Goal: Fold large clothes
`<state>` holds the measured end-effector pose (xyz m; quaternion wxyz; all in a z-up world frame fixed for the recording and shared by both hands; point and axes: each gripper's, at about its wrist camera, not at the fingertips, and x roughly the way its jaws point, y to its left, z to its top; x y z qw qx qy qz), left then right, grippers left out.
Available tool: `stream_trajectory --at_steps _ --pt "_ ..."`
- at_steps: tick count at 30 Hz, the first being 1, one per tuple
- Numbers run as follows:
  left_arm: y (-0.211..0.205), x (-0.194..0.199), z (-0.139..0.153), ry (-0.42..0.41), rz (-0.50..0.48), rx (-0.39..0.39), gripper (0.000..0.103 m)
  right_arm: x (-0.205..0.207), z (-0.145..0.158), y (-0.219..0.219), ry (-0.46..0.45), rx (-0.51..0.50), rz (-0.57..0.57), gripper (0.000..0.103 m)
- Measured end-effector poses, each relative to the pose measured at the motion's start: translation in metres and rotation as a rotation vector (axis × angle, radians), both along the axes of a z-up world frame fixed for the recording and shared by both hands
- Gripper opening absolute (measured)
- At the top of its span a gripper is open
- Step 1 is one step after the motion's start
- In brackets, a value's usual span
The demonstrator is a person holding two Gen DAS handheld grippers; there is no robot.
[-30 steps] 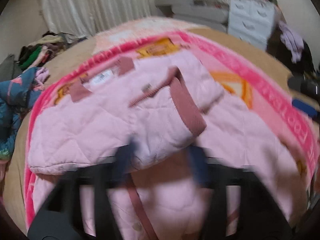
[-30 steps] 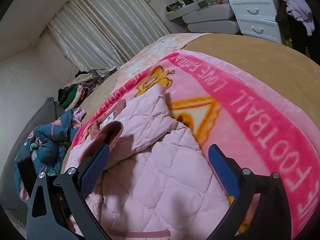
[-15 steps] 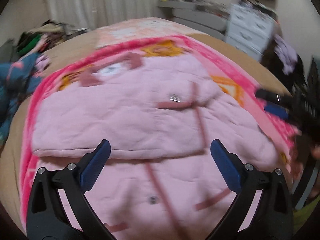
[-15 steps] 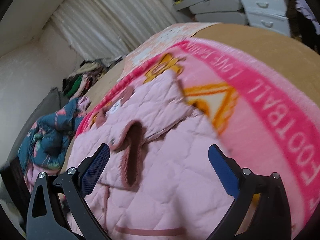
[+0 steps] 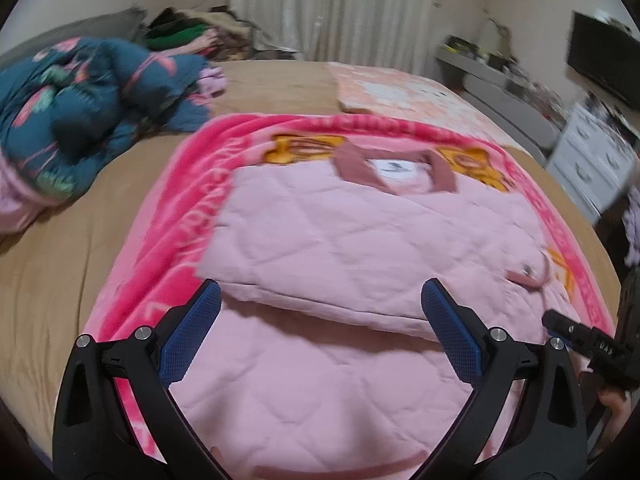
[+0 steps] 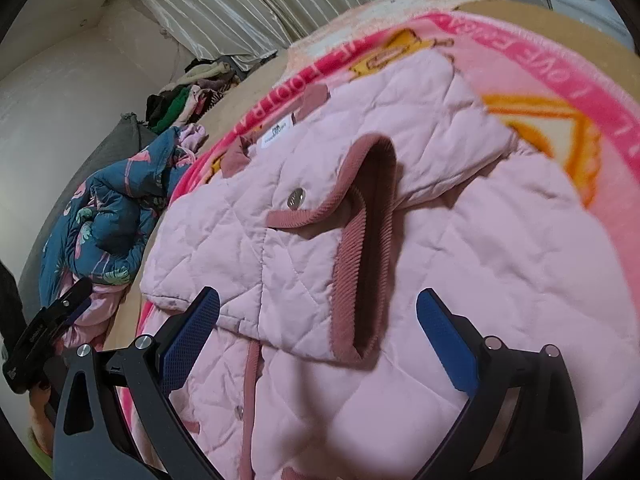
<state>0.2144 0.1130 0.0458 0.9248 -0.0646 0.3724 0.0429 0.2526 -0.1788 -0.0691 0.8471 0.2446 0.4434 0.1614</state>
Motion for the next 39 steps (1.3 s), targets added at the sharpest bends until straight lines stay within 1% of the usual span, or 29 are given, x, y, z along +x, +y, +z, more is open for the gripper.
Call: stream_trajectory --at_steps 2,3,4,5,6,7,8,10,11,13,14,16,19,21,24,26,29,32,39 --pt "0.015 0.001 -0.003 0.003 0.034 -0.017 0.094 0.005 -0.009 0.004 0.019 0.027 0.003 0.098" --pt "0.021 0.001 -0.005 0.004 0.045 -0.027 0.094 0.006 -0.012 0.006 0.026 0.025 0.001 0.096" --pt "0.027 0.001 -0.007 0.004 0.056 -0.037 0.094 0.007 -0.014 0.008 0.026 0.013 0.003 0.087" --pt "0.033 0.001 -0.009 0.005 0.072 -0.048 0.094 0.008 -0.015 0.009 0.021 0.001 0.006 0.083" --pt "0.038 0.001 -0.011 0.007 0.082 -0.059 0.094 0.008 -0.015 0.011 0.017 -0.014 0.013 0.072" --pt "0.041 0.002 -0.013 0.009 0.088 -0.066 0.094 0.009 -0.015 0.013 0.012 -0.025 0.018 0.065" --pt "0.045 0.002 -0.015 0.010 0.099 -0.075 0.094 0.008 -0.015 0.014 0.001 -0.047 0.022 0.061" --pt "0.050 0.002 -0.019 0.012 0.111 -0.083 0.094 0.009 -0.013 0.015 -0.022 -0.044 0.042 0.038" --pt "0.053 0.002 -0.020 0.012 0.118 -0.089 0.094 0.009 -0.013 0.015 -0.033 -0.038 0.053 0.033" --pt "0.056 0.003 -0.023 0.014 0.129 -0.098 0.094 0.008 -0.006 0.016 -0.067 -0.049 0.075 0.020" --pt "0.056 0.004 -0.024 0.014 0.131 -0.101 0.094 0.008 -0.001 0.018 -0.084 -0.057 0.086 0.018" --pt "0.057 0.006 -0.024 0.015 0.133 -0.104 0.094 0.007 0.017 0.023 -0.150 -0.079 0.115 0.015" --pt "0.057 0.009 -0.023 0.017 0.134 -0.096 0.094 0.013 0.056 0.027 -0.260 -0.101 0.179 0.013" --pt "0.057 0.015 -0.020 0.015 0.129 -0.088 0.094 0.022 0.088 0.026 -0.331 -0.155 0.213 0.013" --pt "0.054 0.025 -0.011 -0.002 0.116 -0.080 0.094 0.035 0.131 0.015 -0.439 -0.215 0.233 0.012" --pt "0.051 0.034 -0.008 -0.004 0.109 -0.075 0.094 0.047 0.143 0.008 -0.468 -0.263 0.225 0.012" --pt "0.042 0.050 -0.009 0.007 0.086 -0.071 0.094 0.065 0.136 -0.008 -0.450 -0.311 0.212 0.012" --pt "0.026 0.066 -0.011 0.021 0.047 -0.059 0.094 0.078 0.110 -0.029 -0.380 -0.290 0.191 0.012" --pt "-0.001 0.099 -0.025 0.074 -0.016 -0.052 0.094 0.084 0.056 -0.044 -0.248 -0.285 0.134 0.012"
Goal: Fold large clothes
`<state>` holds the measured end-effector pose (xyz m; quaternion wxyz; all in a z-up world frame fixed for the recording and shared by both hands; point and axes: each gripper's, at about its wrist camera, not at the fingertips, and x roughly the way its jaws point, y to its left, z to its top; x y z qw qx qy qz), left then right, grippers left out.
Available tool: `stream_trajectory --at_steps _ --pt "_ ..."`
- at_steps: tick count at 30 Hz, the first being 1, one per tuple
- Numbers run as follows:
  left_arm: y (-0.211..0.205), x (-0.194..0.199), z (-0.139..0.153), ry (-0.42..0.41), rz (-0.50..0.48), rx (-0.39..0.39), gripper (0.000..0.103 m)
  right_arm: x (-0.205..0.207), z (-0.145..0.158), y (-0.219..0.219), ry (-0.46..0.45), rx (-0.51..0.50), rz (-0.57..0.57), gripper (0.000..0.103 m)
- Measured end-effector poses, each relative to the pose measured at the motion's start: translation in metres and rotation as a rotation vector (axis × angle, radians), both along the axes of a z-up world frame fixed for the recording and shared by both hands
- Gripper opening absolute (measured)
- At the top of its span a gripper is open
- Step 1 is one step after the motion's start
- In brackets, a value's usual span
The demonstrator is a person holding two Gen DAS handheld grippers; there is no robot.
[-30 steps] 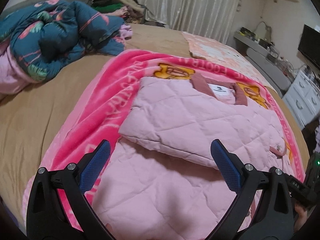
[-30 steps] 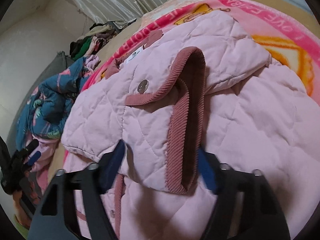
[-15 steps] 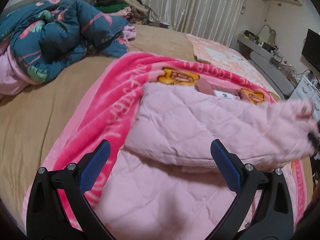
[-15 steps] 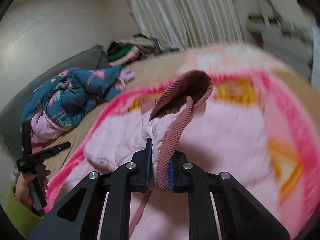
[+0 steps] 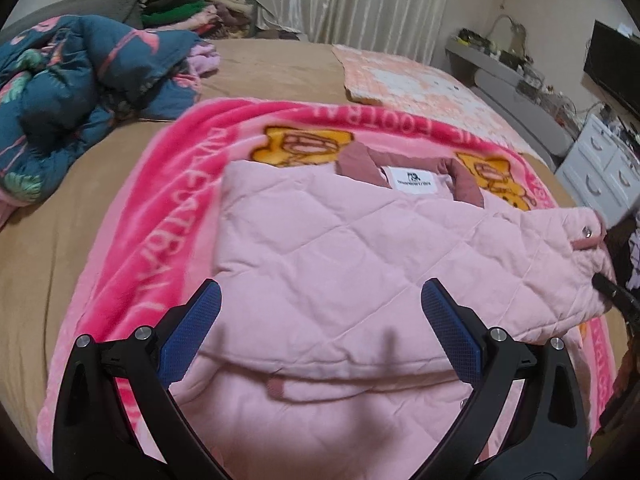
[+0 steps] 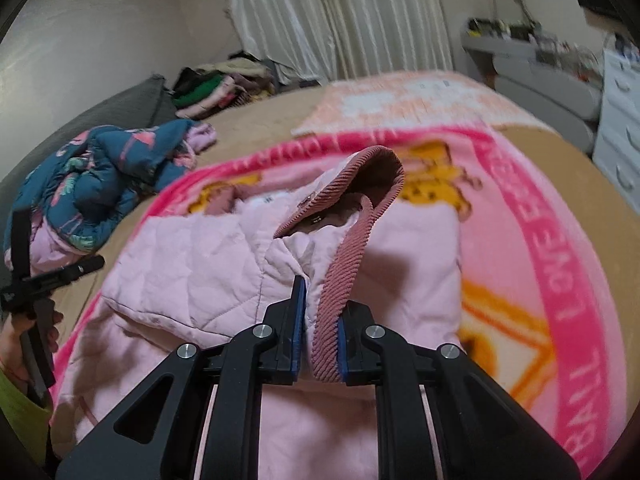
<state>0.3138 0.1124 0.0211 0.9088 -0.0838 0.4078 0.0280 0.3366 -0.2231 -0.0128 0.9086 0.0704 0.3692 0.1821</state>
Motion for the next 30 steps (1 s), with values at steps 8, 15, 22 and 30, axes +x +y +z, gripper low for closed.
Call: stream_trajectory --at_steps 8,15,22,30 --pt "-0.010 0.022 -0.024 0.070 -0.024 0.004 0.094 -0.003 -0.025 -0.008 0.068 0.036 -0.057 0.013" --pt "-0.020 0.025 -0.047 0.130 -0.062 0.017 0.094 -0.014 -0.005 -0.008 0.057 -0.058 -0.138 0.047" --pt "-0.021 0.023 -0.066 0.137 -0.074 0.015 0.094 -0.017 0.028 0.037 -0.044 -0.130 -0.037 0.063" --pt "-0.017 0.016 -0.073 0.118 -0.074 -0.014 0.094 0.017 0.026 0.125 -0.030 -0.274 0.136 0.076"
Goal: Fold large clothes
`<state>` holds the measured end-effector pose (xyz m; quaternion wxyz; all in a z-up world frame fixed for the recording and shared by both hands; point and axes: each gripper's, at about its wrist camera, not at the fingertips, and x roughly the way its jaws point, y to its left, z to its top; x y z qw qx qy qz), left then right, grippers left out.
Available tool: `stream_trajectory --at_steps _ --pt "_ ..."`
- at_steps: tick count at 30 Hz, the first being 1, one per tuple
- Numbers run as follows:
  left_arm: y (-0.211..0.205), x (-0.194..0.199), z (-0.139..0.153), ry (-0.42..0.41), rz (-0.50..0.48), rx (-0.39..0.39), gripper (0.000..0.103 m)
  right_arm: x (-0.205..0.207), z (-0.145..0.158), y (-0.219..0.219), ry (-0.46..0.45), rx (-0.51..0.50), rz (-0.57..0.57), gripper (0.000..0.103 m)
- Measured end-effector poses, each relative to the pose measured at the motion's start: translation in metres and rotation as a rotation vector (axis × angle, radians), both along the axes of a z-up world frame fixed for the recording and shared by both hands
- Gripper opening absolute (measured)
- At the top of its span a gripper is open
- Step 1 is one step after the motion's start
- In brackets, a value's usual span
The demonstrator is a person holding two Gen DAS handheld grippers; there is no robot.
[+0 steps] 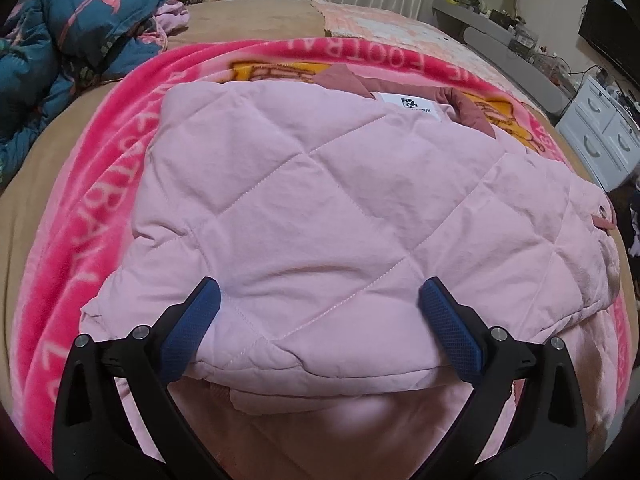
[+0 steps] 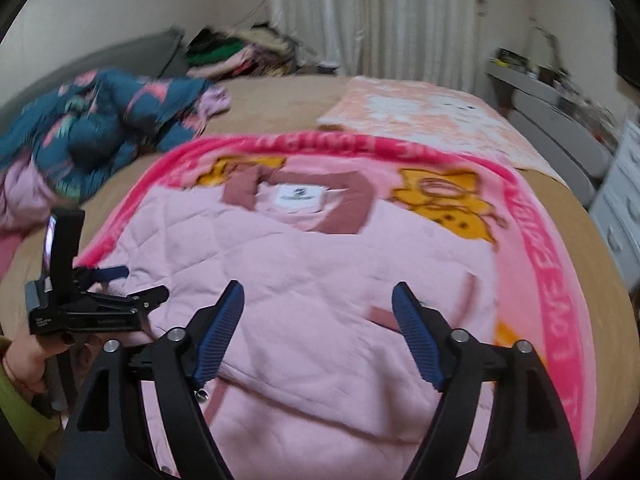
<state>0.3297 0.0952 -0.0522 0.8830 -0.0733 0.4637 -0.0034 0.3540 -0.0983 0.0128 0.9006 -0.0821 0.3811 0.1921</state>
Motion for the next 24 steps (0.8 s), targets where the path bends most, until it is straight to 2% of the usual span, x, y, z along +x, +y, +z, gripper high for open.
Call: stream_trajectory --at_steps 5,9,12,18,24 --pt "0.000 0.000 0.000 -0.006 -0.003 -0.006 0.094 0.028 -0.029 0.030 0.079 -0.066 0.031 0.076" --pt "0.001 0.000 -0.001 -0.007 -0.007 -0.011 0.094 0.049 -0.075 0.036 0.203 -0.107 0.018 0.080" --pt "0.000 0.001 -0.003 -0.006 -0.013 0.000 0.093 0.052 -0.092 0.036 0.202 -0.087 0.004 0.082" --pt "0.000 0.005 -0.004 0.004 -0.010 -0.006 0.093 0.049 -0.099 0.036 0.181 -0.087 -0.010 0.082" --pt "-0.001 -0.005 0.010 -0.004 -0.008 -0.013 0.094 0.030 -0.084 0.028 0.170 -0.067 -0.003 0.082"
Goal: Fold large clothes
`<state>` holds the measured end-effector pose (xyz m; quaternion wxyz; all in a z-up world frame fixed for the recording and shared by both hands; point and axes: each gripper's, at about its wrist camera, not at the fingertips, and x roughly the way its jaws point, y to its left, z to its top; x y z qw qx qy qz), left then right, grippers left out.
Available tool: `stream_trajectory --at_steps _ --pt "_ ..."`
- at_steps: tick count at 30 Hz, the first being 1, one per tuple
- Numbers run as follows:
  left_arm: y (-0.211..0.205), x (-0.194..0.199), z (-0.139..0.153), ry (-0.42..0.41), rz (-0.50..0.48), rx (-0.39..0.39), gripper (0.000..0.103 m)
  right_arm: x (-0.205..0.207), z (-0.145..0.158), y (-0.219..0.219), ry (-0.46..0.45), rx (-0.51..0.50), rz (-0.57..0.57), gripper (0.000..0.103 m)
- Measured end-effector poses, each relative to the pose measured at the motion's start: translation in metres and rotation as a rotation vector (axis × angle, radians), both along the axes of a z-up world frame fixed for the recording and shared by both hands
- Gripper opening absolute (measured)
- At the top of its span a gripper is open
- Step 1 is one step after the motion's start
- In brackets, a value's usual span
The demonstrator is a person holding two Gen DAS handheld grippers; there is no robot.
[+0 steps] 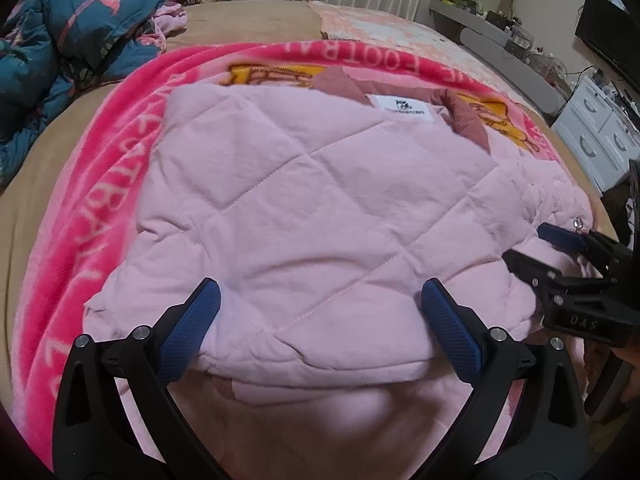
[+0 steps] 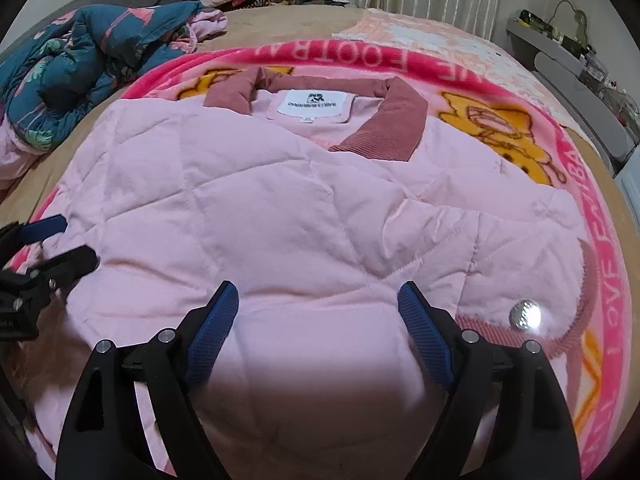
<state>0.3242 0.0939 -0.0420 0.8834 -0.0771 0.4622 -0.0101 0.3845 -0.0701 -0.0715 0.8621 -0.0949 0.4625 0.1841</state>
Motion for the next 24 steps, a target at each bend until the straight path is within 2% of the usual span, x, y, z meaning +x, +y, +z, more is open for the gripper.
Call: stream_trajectory --at_steps 5,10,13,24 --pt "0.002 -0.010 0.010 -0.002 0.012 -0.056 0.094 -0.018 0.005 -0.007 0.001 0.025 -0.007 0.085" --pt "-0.001 -0.020 0.018 -0.008 0.022 -0.049 0.094 -0.033 0.012 -0.011 0.006 0.037 -0.021 0.087" --pt "0.000 -0.031 0.030 -0.044 0.032 -0.060 0.094 -0.046 0.020 -0.012 -0.020 0.055 -0.040 0.090" --pt "0.006 -0.057 0.062 -0.105 0.058 -0.060 0.094 -0.080 0.051 -0.018 -0.064 0.127 -0.048 0.091"
